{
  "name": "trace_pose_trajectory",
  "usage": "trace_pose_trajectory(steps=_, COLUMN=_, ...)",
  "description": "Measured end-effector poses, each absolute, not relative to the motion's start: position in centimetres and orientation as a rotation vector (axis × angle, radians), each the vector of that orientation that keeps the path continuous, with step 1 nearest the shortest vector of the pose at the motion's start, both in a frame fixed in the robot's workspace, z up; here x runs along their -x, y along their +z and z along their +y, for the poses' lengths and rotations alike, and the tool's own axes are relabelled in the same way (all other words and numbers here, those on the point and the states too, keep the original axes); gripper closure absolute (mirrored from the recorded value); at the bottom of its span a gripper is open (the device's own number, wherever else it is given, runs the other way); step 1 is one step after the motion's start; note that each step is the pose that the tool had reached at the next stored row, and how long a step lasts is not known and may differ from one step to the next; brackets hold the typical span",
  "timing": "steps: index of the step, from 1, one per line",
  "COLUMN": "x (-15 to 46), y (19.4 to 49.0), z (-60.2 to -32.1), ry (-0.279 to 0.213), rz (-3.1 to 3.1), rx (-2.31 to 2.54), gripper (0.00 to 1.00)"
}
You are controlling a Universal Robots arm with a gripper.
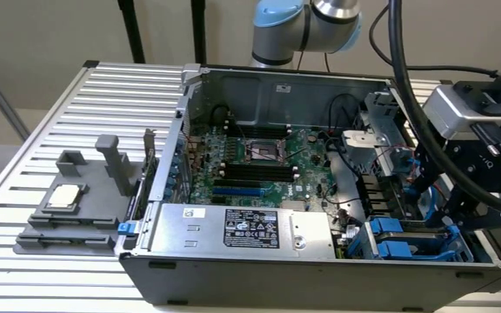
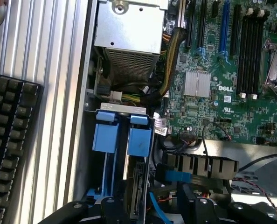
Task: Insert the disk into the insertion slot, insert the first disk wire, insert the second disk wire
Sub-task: 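Insert the first disk wire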
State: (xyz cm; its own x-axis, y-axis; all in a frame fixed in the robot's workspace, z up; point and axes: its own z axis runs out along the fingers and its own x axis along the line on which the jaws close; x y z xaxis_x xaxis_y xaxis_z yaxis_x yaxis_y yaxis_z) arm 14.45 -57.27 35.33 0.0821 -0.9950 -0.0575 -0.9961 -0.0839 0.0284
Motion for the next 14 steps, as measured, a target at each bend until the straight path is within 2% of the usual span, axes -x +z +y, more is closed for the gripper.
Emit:
trace_pose_trajectory(steps=6, x=-14.7, y=35.4, z=-58.3, ry=0.117, rz=2.111, rx=2.294, gripper=0.45)
trace_pose_trajectory(steps=14, x=-15.4, y=35.4, z=-59.6, ry=0.188, rz=2.080, rx=2.263, gripper=0.45)
